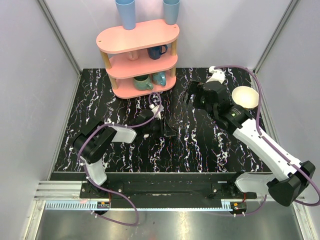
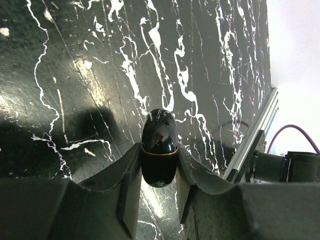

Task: Insert the wireless bluetooth earbuds into the charging case
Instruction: Place the charging case with the earbuds at the center of the board.

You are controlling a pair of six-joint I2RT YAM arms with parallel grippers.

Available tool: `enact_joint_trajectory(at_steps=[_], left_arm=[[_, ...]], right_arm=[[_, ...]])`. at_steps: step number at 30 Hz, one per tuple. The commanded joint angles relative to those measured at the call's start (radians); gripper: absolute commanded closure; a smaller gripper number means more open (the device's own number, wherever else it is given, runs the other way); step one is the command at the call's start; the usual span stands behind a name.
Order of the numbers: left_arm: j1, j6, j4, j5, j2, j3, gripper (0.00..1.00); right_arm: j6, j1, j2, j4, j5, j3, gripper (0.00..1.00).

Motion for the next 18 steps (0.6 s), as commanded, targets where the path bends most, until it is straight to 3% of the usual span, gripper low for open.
enact_joint_trajectory(at_steps=[1, 6, 8, 14, 18], left_arm=[[-0.003, -0.026, 0.035, 0.016, 0.033, 0.056, 0.84], [-0.003, -0.034, 0.026, 0.019, 0.064, 0.063, 0.76], [-0.003, -0.009, -0.002, 0.010, 0.056, 0.071, 0.64], [-0.003, 0.032, -0.076, -0.025, 0.024, 0.068, 0.50], [-0.003, 0.061, -0.128, -0.050, -0.005, 0.074, 0.49]], right_arm=[[-0.013, -0.008, 0.013, 0.043, -0.019, 0.005, 0.00], [-0.019, -0.011, 0.013, 0.042, -0.045, 0.003, 0.00], [-0.020, -0.011, 0.011, 0.043, -0.048, 0.000, 0.00], [-0.025, -0.012, 0.020, 0.053, -0.063, 0.005, 0.00], [-0.028, -0.012, 0.031, 0.056, -0.068, 0.015, 0.00]])
